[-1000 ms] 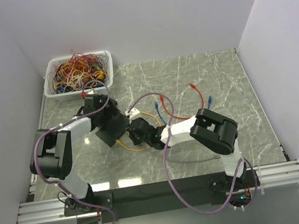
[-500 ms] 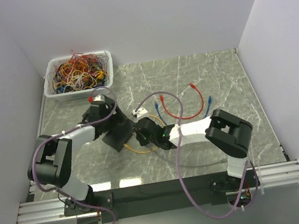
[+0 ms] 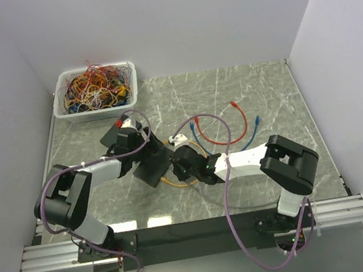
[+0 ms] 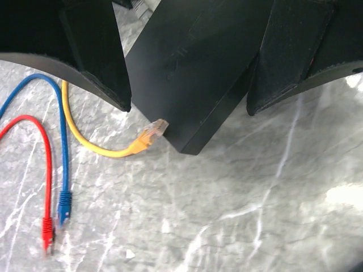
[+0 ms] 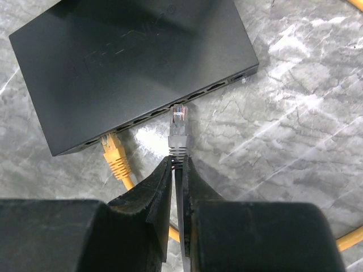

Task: Insert the plug into the switch port

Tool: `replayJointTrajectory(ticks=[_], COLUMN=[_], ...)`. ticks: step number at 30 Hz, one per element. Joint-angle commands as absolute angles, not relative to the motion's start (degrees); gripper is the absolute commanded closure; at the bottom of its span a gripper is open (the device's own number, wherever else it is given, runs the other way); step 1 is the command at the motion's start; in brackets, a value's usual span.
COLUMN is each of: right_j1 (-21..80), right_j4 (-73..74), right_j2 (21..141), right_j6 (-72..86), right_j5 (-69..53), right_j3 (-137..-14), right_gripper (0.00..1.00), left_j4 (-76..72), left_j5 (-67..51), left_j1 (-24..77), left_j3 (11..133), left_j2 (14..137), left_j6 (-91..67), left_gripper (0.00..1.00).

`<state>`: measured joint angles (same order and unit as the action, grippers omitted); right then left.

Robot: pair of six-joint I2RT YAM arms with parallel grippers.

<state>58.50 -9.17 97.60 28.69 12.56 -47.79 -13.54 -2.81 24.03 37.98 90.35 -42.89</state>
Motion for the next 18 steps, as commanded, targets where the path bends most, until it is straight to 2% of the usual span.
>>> replayJointTrajectory(ticks=[1, 18], right_j1=[58.97, 61.34], right_j4=[-11.78, -12.83], right_j2=[95.1, 95.45], right_j6=[29.01, 28.47], right_j5=[12.31, 12.04], right_j3=[-47.29, -49.22], right_gripper=[0.9, 0.91], left_j4=[-8.96, -10.63], left_j5=[-5.71, -5.89], left_j1=[25.31, 25.4], left_j3=[35.77, 35.68], left_j2=[94.04, 97.03], left_j6=[-43.86, -43.24], left_gripper=[0.1, 0.11])
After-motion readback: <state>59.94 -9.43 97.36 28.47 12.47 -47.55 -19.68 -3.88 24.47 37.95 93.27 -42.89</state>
